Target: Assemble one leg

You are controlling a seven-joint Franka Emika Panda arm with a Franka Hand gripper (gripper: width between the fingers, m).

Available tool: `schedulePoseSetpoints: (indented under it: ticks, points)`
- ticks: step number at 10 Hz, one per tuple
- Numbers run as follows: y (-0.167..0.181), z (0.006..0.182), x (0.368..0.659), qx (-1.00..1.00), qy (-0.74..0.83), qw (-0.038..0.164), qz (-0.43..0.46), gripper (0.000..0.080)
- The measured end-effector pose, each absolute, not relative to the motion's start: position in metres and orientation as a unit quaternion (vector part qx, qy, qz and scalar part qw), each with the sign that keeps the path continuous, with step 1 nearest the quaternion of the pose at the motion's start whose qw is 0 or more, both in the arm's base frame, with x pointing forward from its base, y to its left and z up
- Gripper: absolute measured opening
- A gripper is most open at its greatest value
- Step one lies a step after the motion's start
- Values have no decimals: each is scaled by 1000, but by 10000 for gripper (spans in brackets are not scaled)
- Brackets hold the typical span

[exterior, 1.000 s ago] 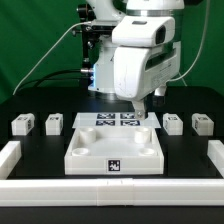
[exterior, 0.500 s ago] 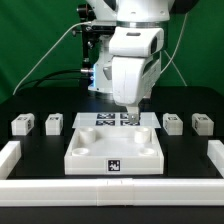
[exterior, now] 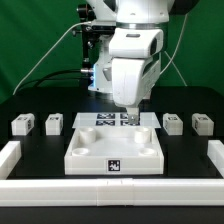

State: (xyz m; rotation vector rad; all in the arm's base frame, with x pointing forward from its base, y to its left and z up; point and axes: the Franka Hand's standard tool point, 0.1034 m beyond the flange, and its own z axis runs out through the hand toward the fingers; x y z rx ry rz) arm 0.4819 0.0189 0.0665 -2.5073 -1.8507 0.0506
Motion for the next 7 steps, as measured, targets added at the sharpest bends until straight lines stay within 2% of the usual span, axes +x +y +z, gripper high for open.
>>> schedulePoseSetpoints:
  ticks: [7]
  points:
    - [3,40,435,-698,-714,30,42,650]
